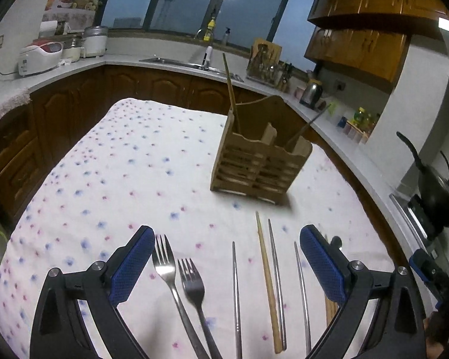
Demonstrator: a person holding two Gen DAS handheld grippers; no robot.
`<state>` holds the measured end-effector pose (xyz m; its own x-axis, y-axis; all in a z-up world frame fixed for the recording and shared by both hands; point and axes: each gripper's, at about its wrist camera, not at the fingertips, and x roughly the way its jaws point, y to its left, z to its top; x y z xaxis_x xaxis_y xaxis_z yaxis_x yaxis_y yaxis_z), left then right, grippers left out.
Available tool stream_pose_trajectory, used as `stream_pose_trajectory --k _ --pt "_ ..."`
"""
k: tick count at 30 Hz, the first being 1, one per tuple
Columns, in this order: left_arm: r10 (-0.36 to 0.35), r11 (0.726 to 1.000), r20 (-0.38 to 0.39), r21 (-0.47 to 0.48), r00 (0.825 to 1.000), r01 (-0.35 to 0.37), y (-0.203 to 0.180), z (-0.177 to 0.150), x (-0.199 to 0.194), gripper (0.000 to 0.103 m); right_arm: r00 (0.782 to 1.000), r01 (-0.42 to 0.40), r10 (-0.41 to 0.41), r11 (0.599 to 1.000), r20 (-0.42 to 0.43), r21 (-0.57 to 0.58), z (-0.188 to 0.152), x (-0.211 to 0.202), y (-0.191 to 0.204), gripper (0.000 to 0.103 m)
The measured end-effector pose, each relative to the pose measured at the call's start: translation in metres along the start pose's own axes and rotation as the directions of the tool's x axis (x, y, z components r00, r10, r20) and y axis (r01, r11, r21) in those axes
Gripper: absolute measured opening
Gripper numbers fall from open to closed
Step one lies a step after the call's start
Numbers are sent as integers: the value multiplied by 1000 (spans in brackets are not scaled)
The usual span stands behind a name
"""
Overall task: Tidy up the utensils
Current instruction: 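Move both grippers back over the remaining utensils, then grasp a wooden chopstick with the left gripper while the right gripper grasps another wooden chopstick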
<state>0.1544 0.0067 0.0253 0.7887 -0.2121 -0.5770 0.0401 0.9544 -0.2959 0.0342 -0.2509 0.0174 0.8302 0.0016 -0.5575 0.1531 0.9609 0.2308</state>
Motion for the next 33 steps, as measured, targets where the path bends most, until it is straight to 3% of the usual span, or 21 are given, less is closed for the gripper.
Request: stream_pose_trajectory --k 5,8,10,11,19,24,33 --pt "6 1000 -23 12 1000 -6 -6 0 5 98 999 9 -9 1000 -42 -9 -5 11 1 78" --pt "10 1000 -31 18 999 -9 -8 1 10 98 995 34 -36 999 -97 -17 -10 25 -1 53" --pt "13 1000 -41 20 999 -12 -9 2 16 98 990 37 -38 999 -137 -14 -14 36 -4 26" --pt "12 1000 -47 20 999 -11 -10 2 18 98 988 35 -36 999 -151 -9 -15 40 -5 23" --pt "34 996 -142 90 989 -21 -26 9 59 95 961 43 -42 999 -274 -4 -16 87 -13 18" --pt "44 992 -229 127 972 -15 -36 20 99 76 944 62 -65 998 -323 -20 -14 115 -16 11" --pt "55 990 -304 142 951 -12 -39 38 155 68 922 47 -61 998 -382 -47 -11 148 -12 10"
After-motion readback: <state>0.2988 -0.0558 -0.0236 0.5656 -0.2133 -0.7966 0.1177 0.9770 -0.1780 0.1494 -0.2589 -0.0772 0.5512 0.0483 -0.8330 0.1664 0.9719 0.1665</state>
